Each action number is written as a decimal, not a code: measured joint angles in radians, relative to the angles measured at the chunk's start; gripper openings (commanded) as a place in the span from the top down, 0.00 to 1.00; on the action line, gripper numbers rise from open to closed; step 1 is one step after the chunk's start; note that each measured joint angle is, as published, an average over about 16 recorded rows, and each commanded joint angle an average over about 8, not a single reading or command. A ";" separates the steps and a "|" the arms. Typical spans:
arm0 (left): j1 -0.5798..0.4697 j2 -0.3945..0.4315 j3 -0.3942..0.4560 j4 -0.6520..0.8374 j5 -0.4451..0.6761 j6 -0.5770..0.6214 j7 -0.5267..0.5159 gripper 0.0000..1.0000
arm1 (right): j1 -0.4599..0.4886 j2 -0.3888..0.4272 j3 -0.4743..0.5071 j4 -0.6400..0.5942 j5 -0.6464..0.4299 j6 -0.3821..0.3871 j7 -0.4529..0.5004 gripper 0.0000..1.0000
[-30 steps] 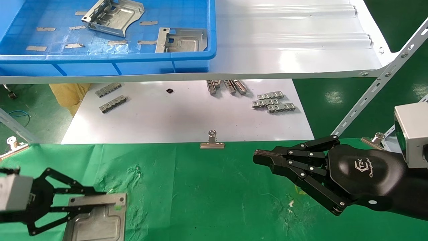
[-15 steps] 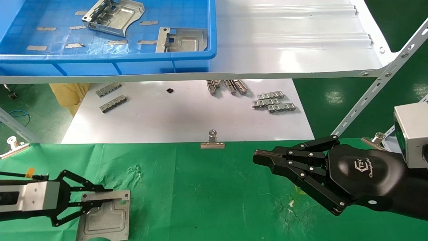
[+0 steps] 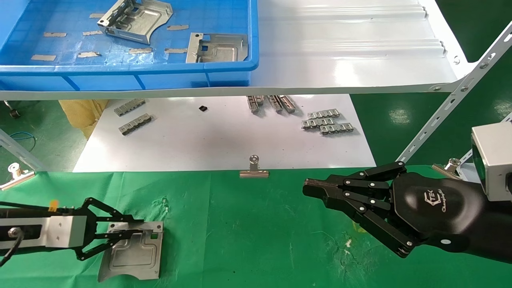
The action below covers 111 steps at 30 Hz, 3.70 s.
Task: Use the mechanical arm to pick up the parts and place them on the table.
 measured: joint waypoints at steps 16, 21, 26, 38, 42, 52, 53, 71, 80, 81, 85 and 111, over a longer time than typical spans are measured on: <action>-0.055 0.063 0.010 0.155 0.023 0.025 0.122 0.00 | 0.000 0.000 0.000 0.000 0.000 0.000 0.000 1.00; -0.070 0.072 0.012 0.185 0.025 0.036 0.134 0.00 | 0.000 0.000 0.000 0.000 0.000 0.000 0.000 1.00; -0.082 0.077 0.008 0.201 0.014 0.055 0.122 0.00 | 0.000 0.000 0.000 0.000 0.000 0.000 0.000 1.00; -0.005 0.034 -0.025 0.038 -0.194 0.095 -0.100 0.00 | 0.000 0.000 0.000 0.000 0.000 0.000 0.000 1.00; 0.048 -0.002 -0.028 -0.076 -0.301 0.095 -0.195 0.00 | 0.000 0.000 0.000 0.000 0.000 0.000 0.000 1.00; 0.137 -0.075 -0.029 -0.297 -0.462 0.086 -0.328 0.00 | 0.000 0.000 0.000 0.000 0.000 0.000 0.000 0.26; 0.142 -0.078 -0.032 -0.310 -0.467 0.085 -0.337 0.00 | 0.000 0.000 0.000 0.000 0.000 0.000 0.000 0.13; 0.232 -0.093 -0.183 -0.501 -0.450 0.058 -0.552 0.00 | 0.000 0.000 0.000 0.000 0.000 0.000 0.000 0.00; 0.277 -0.098 -0.266 -0.595 -0.432 0.043 -0.669 0.00 | 0.000 0.000 0.000 0.000 0.000 0.000 0.000 0.00; 0.282 -0.099 -0.275 -0.606 -0.430 0.041 -0.681 0.00 | 0.000 0.000 0.000 0.000 0.000 0.000 0.000 0.00; 0.303 -0.101 -0.312 -0.648 -0.423 0.035 -0.734 0.00 | 0.000 0.000 0.000 0.000 0.000 0.000 0.000 0.00; 0.430 -0.115 -0.543 -0.910 -0.375 -0.007 -1.056 0.00 | 0.000 0.000 0.000 0.000 0.000 0.000 0.000 0.00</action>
